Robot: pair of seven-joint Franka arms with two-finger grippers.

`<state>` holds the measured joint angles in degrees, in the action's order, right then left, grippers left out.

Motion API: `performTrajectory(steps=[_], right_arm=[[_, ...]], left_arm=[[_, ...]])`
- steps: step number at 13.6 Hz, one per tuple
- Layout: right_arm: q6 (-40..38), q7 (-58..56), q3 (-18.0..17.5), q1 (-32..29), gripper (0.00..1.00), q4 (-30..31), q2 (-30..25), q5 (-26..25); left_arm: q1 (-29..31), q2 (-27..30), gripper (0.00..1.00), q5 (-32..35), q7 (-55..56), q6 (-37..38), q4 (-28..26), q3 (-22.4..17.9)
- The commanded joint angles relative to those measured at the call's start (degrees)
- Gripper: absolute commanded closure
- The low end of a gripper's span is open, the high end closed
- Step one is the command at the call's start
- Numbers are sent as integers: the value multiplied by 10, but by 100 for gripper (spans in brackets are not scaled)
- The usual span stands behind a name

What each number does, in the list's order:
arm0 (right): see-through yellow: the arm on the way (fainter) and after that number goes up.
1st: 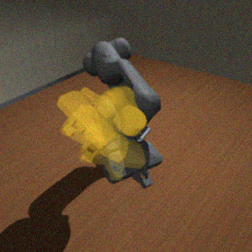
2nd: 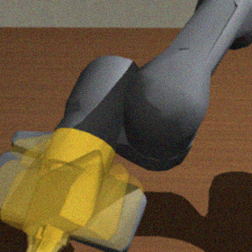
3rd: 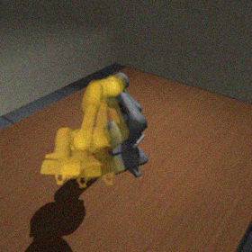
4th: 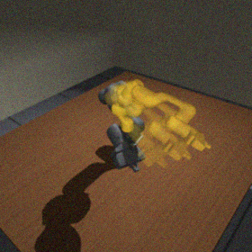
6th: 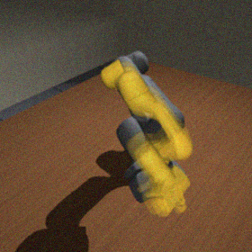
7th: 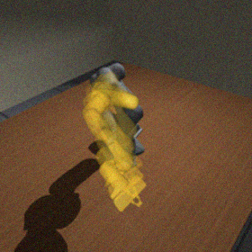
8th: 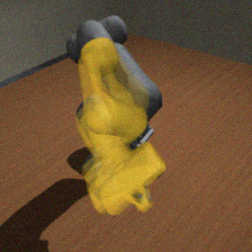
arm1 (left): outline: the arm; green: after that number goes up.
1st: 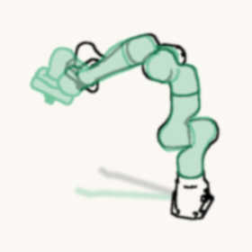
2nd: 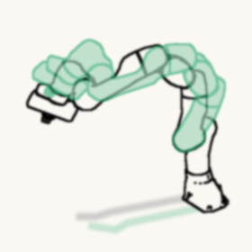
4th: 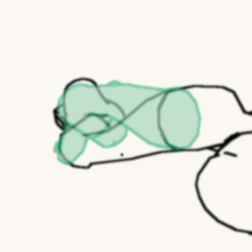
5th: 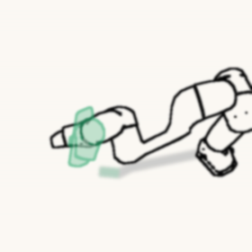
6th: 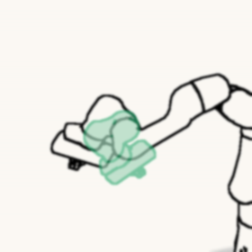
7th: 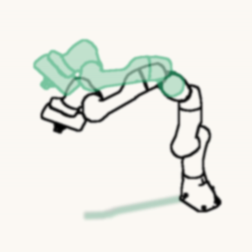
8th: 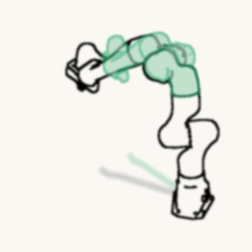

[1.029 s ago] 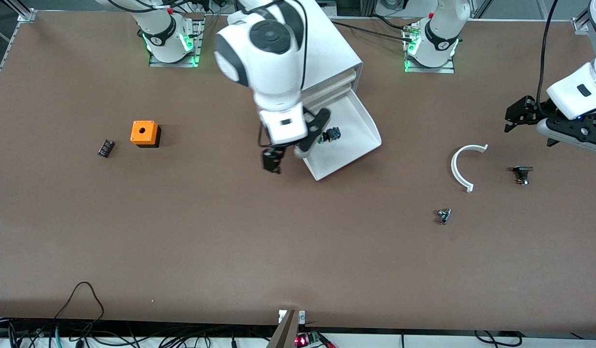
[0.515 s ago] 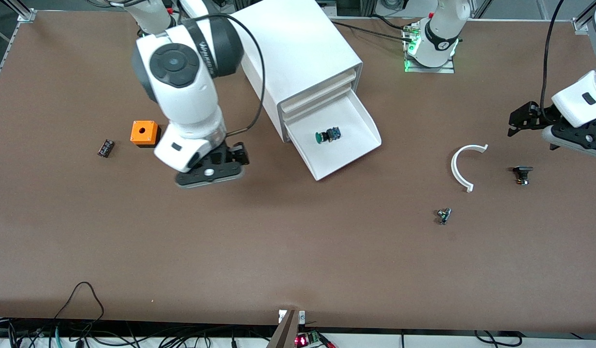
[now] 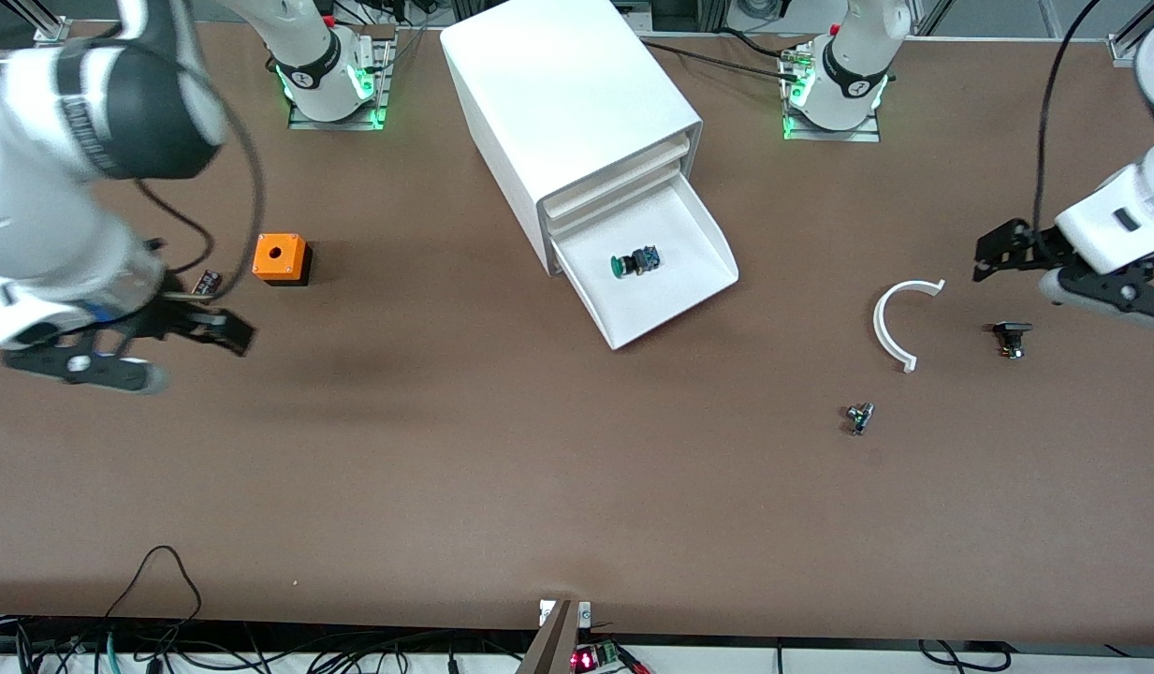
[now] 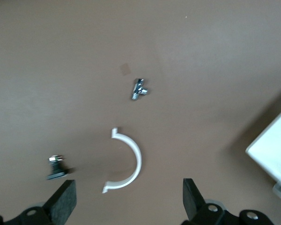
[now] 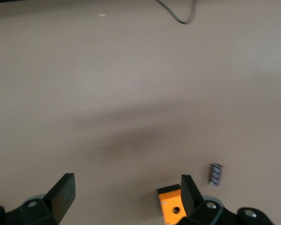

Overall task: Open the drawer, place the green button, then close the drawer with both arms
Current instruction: 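Withdraw the right gripper to rest while the left gripper reaches the drawer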

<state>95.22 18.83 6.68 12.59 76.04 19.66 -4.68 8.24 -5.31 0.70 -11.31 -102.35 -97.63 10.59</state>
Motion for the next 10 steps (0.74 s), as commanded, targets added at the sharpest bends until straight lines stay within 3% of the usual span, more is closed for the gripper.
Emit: performTrajectory(steps=[1, 6, 8, 10], right_arm=[[7, -5, -60, -82, 0, 84, -61, 5], [66, -105, -69, -128, 0, 158, -93, 7], [56, -123, -68, -128, 0, 169, -114, 11], [53, -133, -67, -129, 0, 223, -169, 11]], left_arm=[[-25, -36, 0, 11, 132, -97, -61, 33], [-63, -95, 0, 10, 232, -370, -206, 45], [-77, -108, 0, 10, 269, -393, -218, 45], [-102, -120, 0, 10, 314, -393, -219, 45]])
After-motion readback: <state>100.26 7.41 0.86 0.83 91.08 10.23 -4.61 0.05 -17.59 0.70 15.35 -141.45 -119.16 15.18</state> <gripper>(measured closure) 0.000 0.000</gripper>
